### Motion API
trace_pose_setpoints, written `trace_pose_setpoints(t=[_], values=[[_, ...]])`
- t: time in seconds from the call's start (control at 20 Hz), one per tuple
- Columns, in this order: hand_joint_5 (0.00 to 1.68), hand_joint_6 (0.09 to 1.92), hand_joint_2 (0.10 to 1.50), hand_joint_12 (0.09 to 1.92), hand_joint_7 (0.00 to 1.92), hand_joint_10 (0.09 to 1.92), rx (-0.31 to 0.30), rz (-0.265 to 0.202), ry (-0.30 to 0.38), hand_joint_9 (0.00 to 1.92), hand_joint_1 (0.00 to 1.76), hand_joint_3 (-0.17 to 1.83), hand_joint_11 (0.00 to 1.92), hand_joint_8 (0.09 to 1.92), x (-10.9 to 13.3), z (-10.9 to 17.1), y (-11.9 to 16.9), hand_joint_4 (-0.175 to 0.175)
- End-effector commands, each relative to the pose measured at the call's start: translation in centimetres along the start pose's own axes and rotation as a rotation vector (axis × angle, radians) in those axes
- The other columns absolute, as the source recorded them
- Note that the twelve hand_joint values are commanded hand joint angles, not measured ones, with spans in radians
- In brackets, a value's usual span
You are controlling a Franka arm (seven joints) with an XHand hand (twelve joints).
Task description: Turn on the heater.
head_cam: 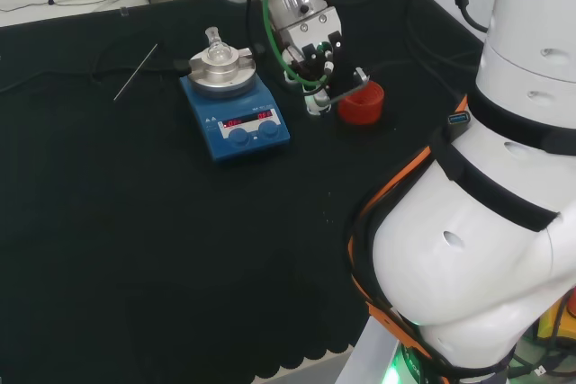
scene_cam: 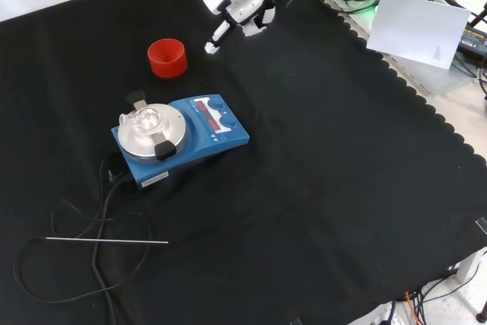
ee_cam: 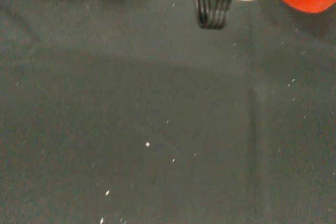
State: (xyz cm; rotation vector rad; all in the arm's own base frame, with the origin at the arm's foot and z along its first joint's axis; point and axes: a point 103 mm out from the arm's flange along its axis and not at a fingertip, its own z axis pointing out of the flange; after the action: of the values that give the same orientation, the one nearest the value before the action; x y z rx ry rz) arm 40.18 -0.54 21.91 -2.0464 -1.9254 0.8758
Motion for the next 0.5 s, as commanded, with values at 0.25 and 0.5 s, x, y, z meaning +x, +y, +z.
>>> trace_pose_setpoints(t=[0.25, 0.5], values=[[0.28, 0.09, 0.69, 1.47, 1.89, 1.54, -0.012, -0.071, -0.033, 1.92, 1.46, 1.01, 1.92, 1.5, 4.0, 1.4, -2.7, -0.062], [0.28, 0.09, 0.68, 1.47, 1.88, 1.54, -0.01, -0.089, -0.047, 1.92, 1.47, 1.02, 1.91, 1.5, 5.6, 1.6, -2.6, -0.061]])
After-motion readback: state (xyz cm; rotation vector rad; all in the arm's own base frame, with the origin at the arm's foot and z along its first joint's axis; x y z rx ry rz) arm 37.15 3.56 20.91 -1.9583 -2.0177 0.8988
